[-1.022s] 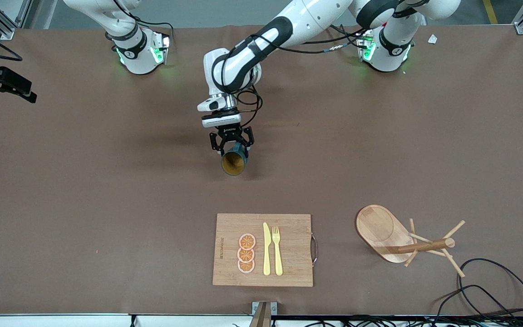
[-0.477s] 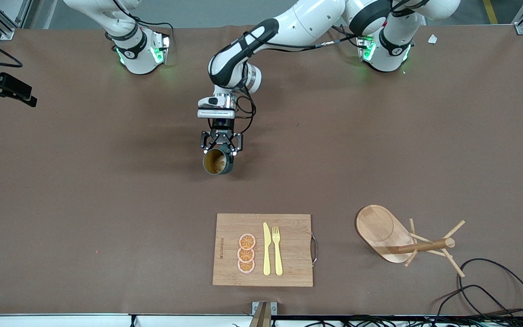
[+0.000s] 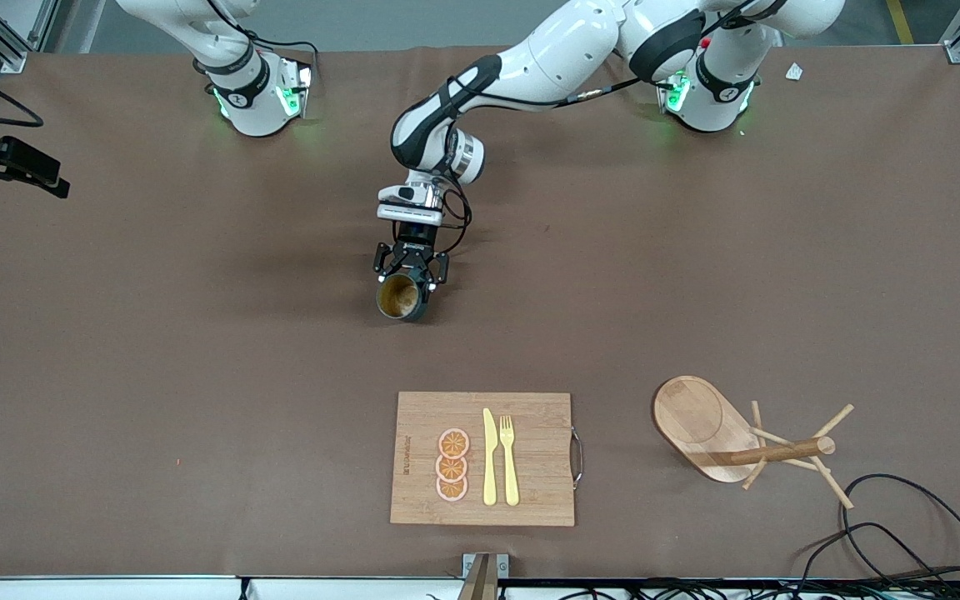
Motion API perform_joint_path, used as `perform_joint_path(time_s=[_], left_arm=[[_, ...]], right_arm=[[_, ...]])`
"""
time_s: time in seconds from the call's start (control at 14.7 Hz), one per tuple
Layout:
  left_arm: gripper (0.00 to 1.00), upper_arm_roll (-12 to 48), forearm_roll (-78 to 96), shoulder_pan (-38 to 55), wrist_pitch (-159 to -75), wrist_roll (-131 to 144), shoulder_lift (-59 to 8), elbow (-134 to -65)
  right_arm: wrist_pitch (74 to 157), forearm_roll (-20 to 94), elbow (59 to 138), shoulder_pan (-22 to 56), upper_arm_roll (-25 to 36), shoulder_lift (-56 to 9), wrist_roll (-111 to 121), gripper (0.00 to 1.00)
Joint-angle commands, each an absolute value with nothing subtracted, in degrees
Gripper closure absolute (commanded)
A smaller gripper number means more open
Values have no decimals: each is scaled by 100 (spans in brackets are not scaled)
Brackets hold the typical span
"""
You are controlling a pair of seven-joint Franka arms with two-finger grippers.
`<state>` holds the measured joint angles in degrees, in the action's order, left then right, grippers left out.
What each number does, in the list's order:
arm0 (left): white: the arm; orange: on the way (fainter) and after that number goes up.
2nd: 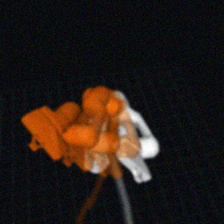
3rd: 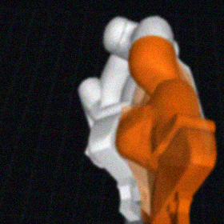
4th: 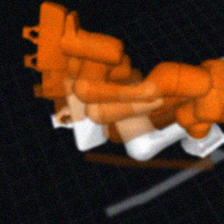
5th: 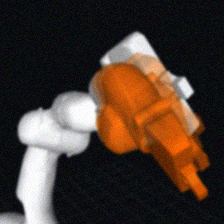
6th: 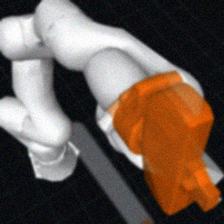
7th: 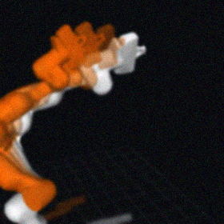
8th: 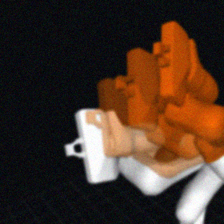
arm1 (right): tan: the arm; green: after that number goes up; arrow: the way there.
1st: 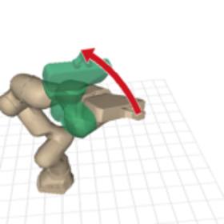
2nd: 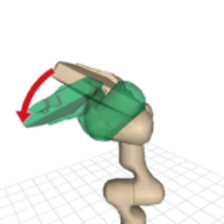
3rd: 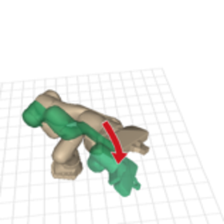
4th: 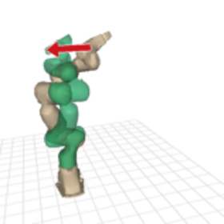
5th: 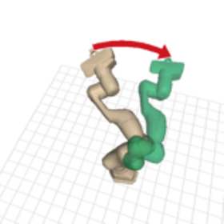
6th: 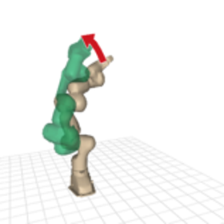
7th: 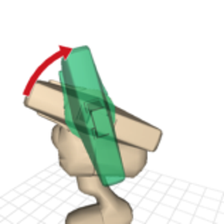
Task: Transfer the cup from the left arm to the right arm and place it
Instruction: 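Open the left gripper and raise it while the right gripper approaches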
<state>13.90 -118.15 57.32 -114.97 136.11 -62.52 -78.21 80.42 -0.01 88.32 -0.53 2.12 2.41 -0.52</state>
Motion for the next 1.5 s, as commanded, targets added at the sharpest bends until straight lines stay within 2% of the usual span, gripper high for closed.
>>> perform_joint_path(time_s=[0.0, 0.2, 0.48, 0.89, 1.23, 1.43], left_arm=[[2, 1345, -11997, 5783, -11269, 13711, -6354, -7734], [0, 1441, -11709, 6002, -11110, 13956, -6258, -7954], [0, 1844, -10182, 6354, -10443, 14036, -6118, -8015], [0, 2917, -8562, 6363, -8598, 14080, -5696, -8016], [0, 3059, -7184, 6153, -8560, 14019, -4748, -7989], [0, 3059, -6383, 5793, -8561, 13739, -4150, -7989]], right_arm=[[8051, 79, 8807, -123, 176, 237, -88, 0], [8182, 70, 8798, -79, 167, 141, -62, 0], [8367, 79, 8798, -35, 158, 71, -53, 0], [8613, 149, 8798, -97, 149, -737, -9, 0], [9202, 141, 8947, 113, 141, -1046, -87, 0], [9456, 176, 9070, 552, 132, -1177, -1305, 0]])
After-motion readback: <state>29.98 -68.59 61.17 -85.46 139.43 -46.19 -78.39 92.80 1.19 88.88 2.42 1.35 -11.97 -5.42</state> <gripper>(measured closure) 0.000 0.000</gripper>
